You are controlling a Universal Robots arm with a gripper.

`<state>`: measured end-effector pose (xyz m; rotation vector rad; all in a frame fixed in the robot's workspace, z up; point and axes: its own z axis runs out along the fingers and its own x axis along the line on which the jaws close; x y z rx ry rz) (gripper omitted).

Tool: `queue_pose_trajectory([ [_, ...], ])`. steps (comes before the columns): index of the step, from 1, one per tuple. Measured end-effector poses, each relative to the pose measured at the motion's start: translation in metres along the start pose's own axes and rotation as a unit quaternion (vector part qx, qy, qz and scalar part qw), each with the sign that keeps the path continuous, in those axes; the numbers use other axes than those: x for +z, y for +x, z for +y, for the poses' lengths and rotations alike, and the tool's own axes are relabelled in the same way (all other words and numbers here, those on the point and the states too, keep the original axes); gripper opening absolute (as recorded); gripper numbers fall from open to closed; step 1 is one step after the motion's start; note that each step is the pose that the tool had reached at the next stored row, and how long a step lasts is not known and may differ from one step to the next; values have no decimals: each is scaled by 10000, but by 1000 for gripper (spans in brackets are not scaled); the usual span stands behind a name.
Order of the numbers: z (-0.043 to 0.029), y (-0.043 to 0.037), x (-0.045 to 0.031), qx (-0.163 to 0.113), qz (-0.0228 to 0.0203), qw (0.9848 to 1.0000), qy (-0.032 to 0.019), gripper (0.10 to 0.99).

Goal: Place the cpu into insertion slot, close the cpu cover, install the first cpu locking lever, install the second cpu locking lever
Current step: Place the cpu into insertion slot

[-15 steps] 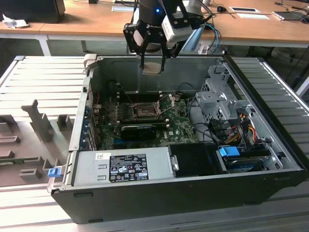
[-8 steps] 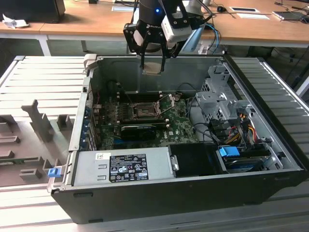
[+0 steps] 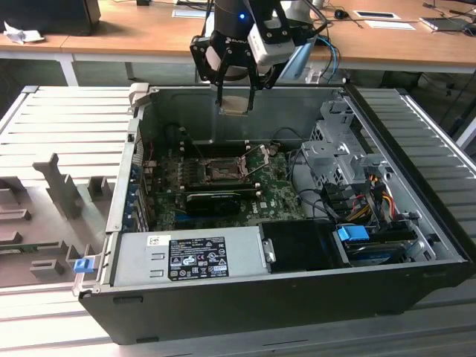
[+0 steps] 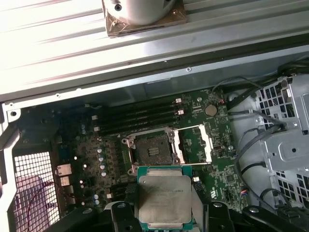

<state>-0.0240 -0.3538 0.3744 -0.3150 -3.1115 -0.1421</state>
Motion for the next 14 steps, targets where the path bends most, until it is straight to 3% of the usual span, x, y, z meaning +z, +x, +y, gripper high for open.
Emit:
queue_pose_trajectory([
  [14, 0, 0, 2, 128, -11, 9999, -3, 529],
])
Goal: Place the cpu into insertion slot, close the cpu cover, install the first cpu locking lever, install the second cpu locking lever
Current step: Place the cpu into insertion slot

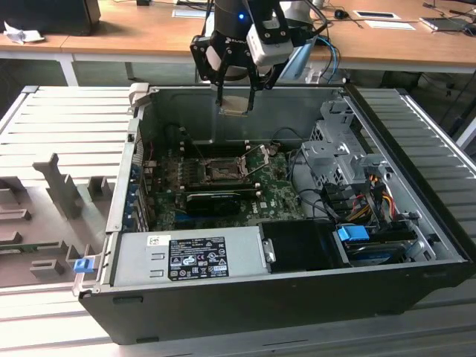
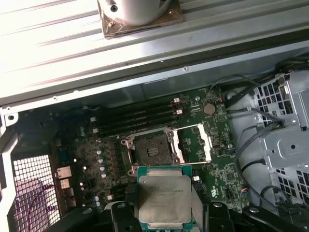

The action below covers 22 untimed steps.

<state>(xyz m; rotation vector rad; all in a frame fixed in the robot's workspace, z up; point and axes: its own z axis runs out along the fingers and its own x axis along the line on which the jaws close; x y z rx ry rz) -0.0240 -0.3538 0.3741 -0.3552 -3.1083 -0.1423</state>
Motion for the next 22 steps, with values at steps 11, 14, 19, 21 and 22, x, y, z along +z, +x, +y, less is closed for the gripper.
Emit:
queue_pose_trajectory([
  [11, 0, 0, 1, 160, -14, 9999, -3, 529],
  [14, 0, 0, 2, 239, -21, 9997, -5, 529],
  [19, 0, 0, 3, 330, -30, 9995, -7, 529],
  [21, 0, 0, 3, 380, -34, 9993, -8, 529],
  [22, 0, 0, 3, 411, -37, 9991, -9, 529],
])
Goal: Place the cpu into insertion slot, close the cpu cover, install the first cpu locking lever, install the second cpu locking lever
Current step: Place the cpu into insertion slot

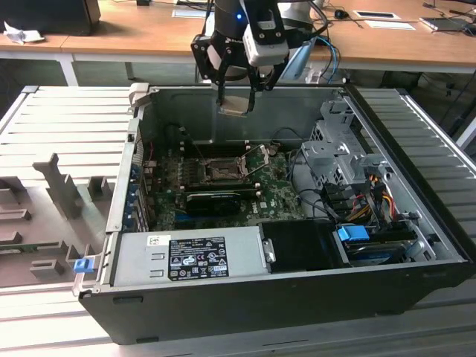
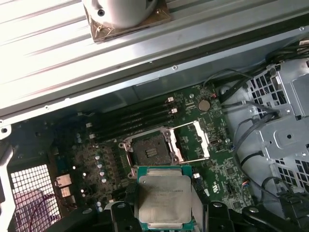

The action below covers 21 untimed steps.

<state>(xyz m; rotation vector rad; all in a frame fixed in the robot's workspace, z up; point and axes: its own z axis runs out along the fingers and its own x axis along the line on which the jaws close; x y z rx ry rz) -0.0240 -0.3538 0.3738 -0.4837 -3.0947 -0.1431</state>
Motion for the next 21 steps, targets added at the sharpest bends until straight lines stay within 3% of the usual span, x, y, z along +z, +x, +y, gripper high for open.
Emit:
queue_pose_trajectory([
  [21, 0, 0, 5, 618, -55, 9981, -12, 529],
])
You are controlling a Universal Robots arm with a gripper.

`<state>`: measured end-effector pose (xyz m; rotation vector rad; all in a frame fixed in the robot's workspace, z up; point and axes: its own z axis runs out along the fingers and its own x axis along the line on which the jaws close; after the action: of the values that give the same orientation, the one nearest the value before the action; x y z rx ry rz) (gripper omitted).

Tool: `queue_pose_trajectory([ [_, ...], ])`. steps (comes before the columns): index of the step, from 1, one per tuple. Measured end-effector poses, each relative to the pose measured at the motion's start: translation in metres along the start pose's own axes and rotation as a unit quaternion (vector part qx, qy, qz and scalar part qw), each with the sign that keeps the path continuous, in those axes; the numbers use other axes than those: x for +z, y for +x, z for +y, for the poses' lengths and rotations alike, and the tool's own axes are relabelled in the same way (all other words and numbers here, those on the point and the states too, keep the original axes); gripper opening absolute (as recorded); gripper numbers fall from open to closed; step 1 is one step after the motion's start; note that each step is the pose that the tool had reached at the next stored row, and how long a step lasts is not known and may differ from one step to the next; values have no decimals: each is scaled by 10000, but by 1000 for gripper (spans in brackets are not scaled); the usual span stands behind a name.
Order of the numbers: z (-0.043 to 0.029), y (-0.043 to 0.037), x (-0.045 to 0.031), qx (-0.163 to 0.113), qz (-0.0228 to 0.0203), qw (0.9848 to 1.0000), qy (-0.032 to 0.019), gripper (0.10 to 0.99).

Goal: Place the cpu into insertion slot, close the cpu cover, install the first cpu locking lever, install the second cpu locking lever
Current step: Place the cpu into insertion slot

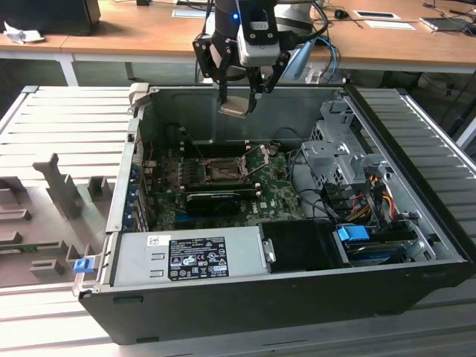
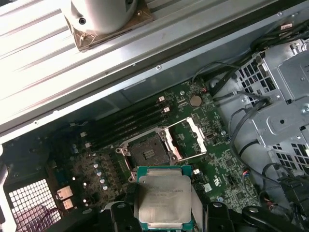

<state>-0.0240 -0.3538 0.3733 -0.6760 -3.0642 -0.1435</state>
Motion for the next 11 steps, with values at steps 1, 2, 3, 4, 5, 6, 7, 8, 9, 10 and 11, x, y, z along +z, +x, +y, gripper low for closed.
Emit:
queue_pose_trajectory([
  [1, 0, 0, 0, 18, -2, 10000, -1, 529],
  [2, 0, 0, 1, 35, -3, 10000, -1, 529],
  [3, 0, 0, 1, 53, -5, 10000, -1, 529],
  [4, 0, 0, 1, 70, -6, 10000, -2, 529],
  [5, 0, 0, 1, 93, -8, 10000, -2, 529],
  [6, 0, 0, 1, 112, -10, 9999, -3, 529],
  [7, 0, 0, 2, 142, -13, 9999, -3, 529],
  [8, 0, 0, 2, 172, -15, 9999, -3, 529],
  [9, 0, 0, 2, 206, -19, 9998, -4, 529],
  [10, 0, 0, 3, 234, -21, 9997, -5, 529],
  [11, 0, 0, 3, 247, -22, 9997, -5, 529],
])
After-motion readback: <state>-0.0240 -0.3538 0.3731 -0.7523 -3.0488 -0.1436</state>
